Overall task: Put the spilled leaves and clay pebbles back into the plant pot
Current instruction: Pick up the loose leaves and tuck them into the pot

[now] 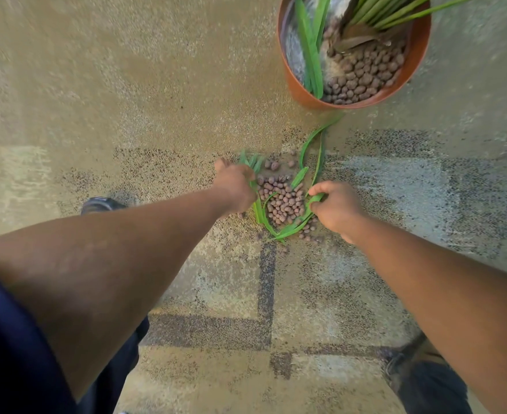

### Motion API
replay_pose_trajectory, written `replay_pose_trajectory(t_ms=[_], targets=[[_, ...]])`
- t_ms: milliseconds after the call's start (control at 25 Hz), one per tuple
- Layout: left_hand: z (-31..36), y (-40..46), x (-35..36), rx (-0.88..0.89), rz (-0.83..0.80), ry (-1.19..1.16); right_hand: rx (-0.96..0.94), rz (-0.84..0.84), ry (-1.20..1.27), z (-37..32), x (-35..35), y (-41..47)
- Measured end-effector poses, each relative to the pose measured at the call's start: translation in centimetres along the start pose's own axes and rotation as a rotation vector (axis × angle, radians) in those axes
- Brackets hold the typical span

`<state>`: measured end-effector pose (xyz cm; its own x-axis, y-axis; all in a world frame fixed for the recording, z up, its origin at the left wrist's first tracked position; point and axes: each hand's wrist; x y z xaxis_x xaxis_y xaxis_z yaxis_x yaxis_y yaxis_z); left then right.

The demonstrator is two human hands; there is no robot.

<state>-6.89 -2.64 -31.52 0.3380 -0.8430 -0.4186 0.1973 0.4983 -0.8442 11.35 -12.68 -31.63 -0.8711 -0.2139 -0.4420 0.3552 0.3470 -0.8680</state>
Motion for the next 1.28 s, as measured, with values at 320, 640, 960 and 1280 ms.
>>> replay_pose_trajectory(t_ms=[320, 640, 960, 1280], targets=[[-0.6, 0.4, 0.9, -0.075, 0.161, -0.149, -0.096, 0.111, 0.029, 0.4, 0.2, -0.8], [-1.2, 1.2, 1.8, -0.146, 0.285, -0.25, -0.068, 0.201, 0.251, -1.3, 0.0, -1.0], [-1.5, 0.4, 0.9, -0.152, 0.168, -0.276, 0.037, 0.161, 0.421, -2.4, -1.5, -1.3], [-0.4, -1.3, -1.6, -0.01, 0.065, -0.537, -0.143, 0.283, 0.444, -2.1, -2.4, -2.5]])
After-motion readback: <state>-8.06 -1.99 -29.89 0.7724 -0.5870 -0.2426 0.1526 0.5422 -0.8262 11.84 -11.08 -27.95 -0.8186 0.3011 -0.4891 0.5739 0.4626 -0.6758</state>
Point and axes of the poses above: each hand's wrist, its own y-axis towards the middle knuckle, its own x-axis out of the palm, z = x × y, and after that the axes turned 6 degrees about x, right-handed
